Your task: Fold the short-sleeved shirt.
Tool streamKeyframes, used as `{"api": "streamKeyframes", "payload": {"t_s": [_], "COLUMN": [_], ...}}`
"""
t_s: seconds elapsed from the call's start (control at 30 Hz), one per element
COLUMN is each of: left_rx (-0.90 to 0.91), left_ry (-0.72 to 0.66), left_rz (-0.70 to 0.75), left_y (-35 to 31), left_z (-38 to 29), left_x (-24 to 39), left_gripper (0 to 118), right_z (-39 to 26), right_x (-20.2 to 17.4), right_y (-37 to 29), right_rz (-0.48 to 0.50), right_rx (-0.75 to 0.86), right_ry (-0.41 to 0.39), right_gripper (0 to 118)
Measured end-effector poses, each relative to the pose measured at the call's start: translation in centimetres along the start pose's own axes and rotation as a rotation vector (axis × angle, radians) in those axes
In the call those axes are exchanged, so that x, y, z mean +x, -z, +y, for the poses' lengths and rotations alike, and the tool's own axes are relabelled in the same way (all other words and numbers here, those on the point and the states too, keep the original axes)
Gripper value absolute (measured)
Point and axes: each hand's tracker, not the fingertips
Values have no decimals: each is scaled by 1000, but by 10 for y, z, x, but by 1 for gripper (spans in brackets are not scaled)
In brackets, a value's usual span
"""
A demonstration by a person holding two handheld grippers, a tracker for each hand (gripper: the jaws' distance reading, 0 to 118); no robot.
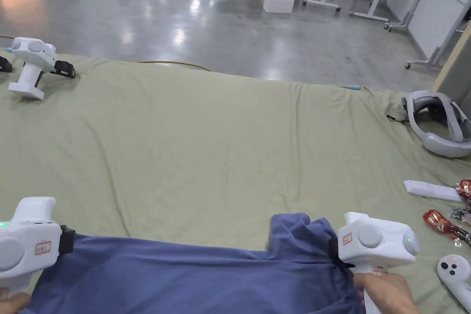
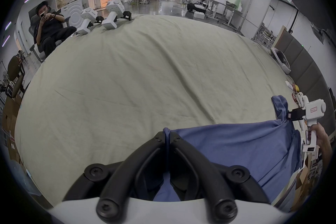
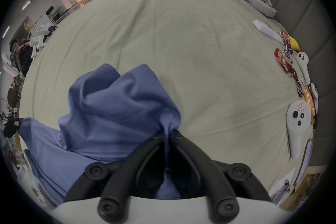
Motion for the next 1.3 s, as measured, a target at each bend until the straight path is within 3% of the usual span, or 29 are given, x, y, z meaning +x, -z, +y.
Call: {"api": "streamKeyframes", "payload": {"t_s": [0.17,0.4,0.7,1.0,1.3], "left_rx": [8,49,146,141,-54], "left_ry": [13,9,-20,-6,60], "left_rz": [2,-11,-65,-113,-75], "left_y": [-4,-34,-99,-136,-112], "left_z": [0,-5,-36,-91,-155], "left_x": [4,-8,-31,-47,-52], "left_gripper": [6,6,6,6,6], "right_z": [-6,-33,-100,-183,-248], "right_x": [2,11,16,29,34], "right_y": [-11,-83,-176,-205,-160], "right_rz": [18,70,17,9,-33], "right_rx": [26,204,346,317,164], "right_ry": [2,-13,-109,-113,-123], "right_gripper": [4,4,4,4,4]}}
